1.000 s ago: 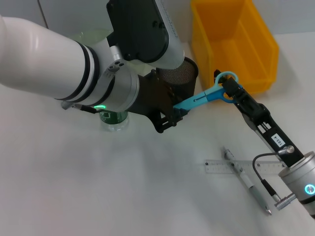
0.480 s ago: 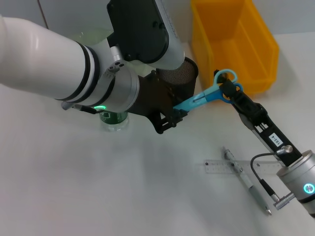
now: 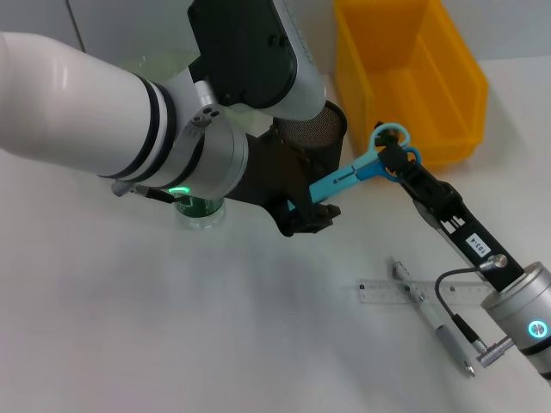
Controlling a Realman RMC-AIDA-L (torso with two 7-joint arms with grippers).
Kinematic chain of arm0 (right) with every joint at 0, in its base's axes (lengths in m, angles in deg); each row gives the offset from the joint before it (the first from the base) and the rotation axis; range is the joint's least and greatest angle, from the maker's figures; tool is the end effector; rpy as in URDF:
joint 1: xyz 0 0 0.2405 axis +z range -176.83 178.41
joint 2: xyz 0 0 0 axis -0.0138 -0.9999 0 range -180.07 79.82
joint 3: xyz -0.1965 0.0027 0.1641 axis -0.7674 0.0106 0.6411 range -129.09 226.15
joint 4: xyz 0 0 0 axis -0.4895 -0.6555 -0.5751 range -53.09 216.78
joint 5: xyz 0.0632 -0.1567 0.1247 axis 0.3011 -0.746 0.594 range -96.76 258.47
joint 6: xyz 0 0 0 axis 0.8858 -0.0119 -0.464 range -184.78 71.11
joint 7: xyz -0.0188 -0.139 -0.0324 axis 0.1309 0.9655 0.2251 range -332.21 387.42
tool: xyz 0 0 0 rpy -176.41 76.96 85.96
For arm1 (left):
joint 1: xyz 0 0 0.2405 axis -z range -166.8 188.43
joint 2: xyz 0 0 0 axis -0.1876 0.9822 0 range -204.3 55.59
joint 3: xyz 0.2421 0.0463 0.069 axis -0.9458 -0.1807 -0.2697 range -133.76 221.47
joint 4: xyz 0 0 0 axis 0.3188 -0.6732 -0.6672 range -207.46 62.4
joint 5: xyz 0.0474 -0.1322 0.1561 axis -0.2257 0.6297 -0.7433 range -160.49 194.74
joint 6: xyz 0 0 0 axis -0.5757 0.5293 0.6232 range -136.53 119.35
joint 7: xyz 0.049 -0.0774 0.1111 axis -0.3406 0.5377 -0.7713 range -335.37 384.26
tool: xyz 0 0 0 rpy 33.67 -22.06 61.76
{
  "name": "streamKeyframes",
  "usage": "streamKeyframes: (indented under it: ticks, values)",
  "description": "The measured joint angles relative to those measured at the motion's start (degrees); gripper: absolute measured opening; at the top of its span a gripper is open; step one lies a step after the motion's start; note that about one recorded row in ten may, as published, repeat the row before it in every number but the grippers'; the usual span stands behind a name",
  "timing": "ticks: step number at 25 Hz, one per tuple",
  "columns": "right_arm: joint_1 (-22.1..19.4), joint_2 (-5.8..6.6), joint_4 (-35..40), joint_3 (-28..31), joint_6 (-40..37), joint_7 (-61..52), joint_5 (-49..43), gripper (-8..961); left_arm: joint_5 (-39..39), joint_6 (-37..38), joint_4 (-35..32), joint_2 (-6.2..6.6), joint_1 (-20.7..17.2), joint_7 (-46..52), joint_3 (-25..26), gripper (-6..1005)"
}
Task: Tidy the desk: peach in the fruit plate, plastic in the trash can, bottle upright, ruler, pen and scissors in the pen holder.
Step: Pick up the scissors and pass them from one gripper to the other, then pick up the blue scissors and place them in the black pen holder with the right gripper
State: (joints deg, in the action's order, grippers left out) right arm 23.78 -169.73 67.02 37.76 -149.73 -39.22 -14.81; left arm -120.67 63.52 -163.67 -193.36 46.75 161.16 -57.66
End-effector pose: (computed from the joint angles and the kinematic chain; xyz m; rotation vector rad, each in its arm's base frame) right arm 0.2673 0.2527 -0.0602 -1.6949 1.3828 1.7229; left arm -0.0575 0.3291 -0.0540 -2.8176 0.0050 0.1660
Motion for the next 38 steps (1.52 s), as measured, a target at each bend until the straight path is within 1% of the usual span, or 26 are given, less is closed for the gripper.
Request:
streamKeyframes:
  ticks: [4, 8, 9, 10, 12, 13, 14, 15, 16, 17, 18, 19, 20, 21, 22, 23, 24, 25, 26, 27, 28, 29, 30, 31, 32, 38]
  values:
    - [-0.3, -0.01, 1.1, 0.7, 0.6, -0.1, 0.4, 87, 0.0, 0.0, -1.1, 0.01, -0.2, 0.4, 0.4, 562]
    - [-0.9, -0.02, 4.0, 3.0, 1.1, 0.1, 0.5, 84, 1.1, -0.2, -3.6, 0.2, -2.1, 0.6, 2.0, 699]
    - [-1.1, 0.0, 6.7, 4.7, 1.2, 0.2, 0.5, 83, 5.7, -1.5, -6.5, 0.27, -6.0, -2.6, 4.8, 708]
    - [-1.1, 0.0, 6.7, 4.7, 1.2, 0.2, 0.5, 84, 5.7, -1.5, -6.5, 0.27, -6.0, -2.6, 4.8, 716]
    - [-0.8, 0.12, 10.9, 7.2, 1.2, 1.1, 0.5, 85, 11.6, -2.9, -8.3, 0.3, -10.1, -7.5, 7.2, 733]
    - [-0.8, 0.12, 10.9, 7.2, 1.2, 1.1, 0.5, 85, 11.6, -2.9, -8.3, 0.3, -10.1, -7.5, 7.2, 742]
    - [0.3, 0.24, 13.7, 8.4, 1.1, 2.2, 0.5, 84, 20.6, -4.6, -9.5, 0.37, -15.8, -16.1, 9.5, 751]
    - [0.3, 0.24, 13.7, 8.4, 1.1, 2.2, 0.5, 84, 20.6, -4.6, -9.5, 0.37, -15.8, -16.1, 9.5, 759]
    - [1.2, 0.28, 15.3, 8.7, 1.0, 2.9, 0.5, 83, 28.3, -5.3, -8.9, 0.45, -20.9, -23.8, 10.7, 768]
    - [3.3, 0.34, 18.5, 9.0, 0.8, 4.4, 0.5, 83, 28.3, -5.3, -8.9, 0.45, -20.9, -23.8, 10.7, 768]
    - [3.3, 0.34, 18.5, 9.0, 0.8, 4.4, 0.5, 84, 28.3, -5.3, -8.9, 0.45, -20.9, -23.8, 10.7, 768]
    - [6.1, 0.35, 21.6, 8.7, 0.9, 6.1, 0.5, 85, 32.1, -5.5, -7.5, 0.45, -23.2, -28.3, 11.0, 767]
    - [6.1, 0.35, 21.6, 8.7, 0.9, 6.1, 0.5, 86, 32.1, -5.5, -7.5, 0.45, -23.2, -28.3, 11.0, 767]
    - [7.4, 0.35, 22.6, 8.6, 1.0, 6.9, 0.4, 87, 42.3, -5.2, 0.3, 0.45, -28.7, -41.0, 11.1, 767]
    - [10.4, 0.35, 24.6, 7.9, 1.1, 8.5, 0.2, 88, 46.5, -4.3, 4.5, 0.47, -29.9, -45.9, 11.2, 767]
    - [10.4, 0.35, 24.6, 7.9, 1.1, 8.5, 0.2, 89, 46.5, -4.3, 4.5, 0.47, -29.9, -45.9, 11.2, 766]
    - [11.7, 0.35, 25.3, 7.1, 1.2, 9.2, 0.2, 90, 50.2, -2.4, 9.0, 0.5, -30.5, -50.6, 11.5, 766]
    - [12.9, 0.35, 25.9, 6.3, 1.4, 9.6, 0.2, 91, 50.2, -2.4, 9.0, 0.5, -30.5, -50.6, 11.5, 766]
    - [14.0, 0.33, 26.5, 5.1, 1.8, 10.0, 0.2, 92, 51.7, -1.4, 11.1, 0.51, -30.7, -52.6, 11.7, 766]
    - [15.9, 0.26, 27.4, 1.9, 3.1, 11.3, 0.1, 93, 55.2, 1.3, 15.4, 0.51, -30.9, -57.3, 12.6, 766]
    - [17.0, 0.19, 27.6, -1.1, 4.7, 13.5, 0.1, 94, 56.8, 2.4, 17.4, 0.53, -31.0, -59.3, 13.2, 765]
    - [17.0, 0.19, 27.6, -1.1, 4.7, 13.5, 0.1, 95, 56.8, 2.4, 17.4, 0.53, -31.0, -59.3, 13.2, 765]
    - [17.3, 0.18, 27.6, -2.8, 5.8, 14.8, 0.1, 96, 60.1, 4.5, 21.3, 0.53, -30.8, -62.5, 14.3, 765]
    - [17.3, 0.18, 27.6, -2.8, 5.8, 14.8, 0.1, 97, 60.1, 4.5, 21.3, 0.53, -30.8, -62.5, 14.3, 765]
    - [17.7, 0.16, 28.2, -5.5, 7.1, 16.4, 0.1, 98, 62.3, 6.6, 24.7, 0.53, -30.3, -64.9, 15.6, 764]
    - [17.4, 0.08, 29.4, -9.0, 9.1, 20.1, 0.3, 104, 63.9, 9.9, 28.7, 0.53, -29.5, -66.7, 18.4, 763]
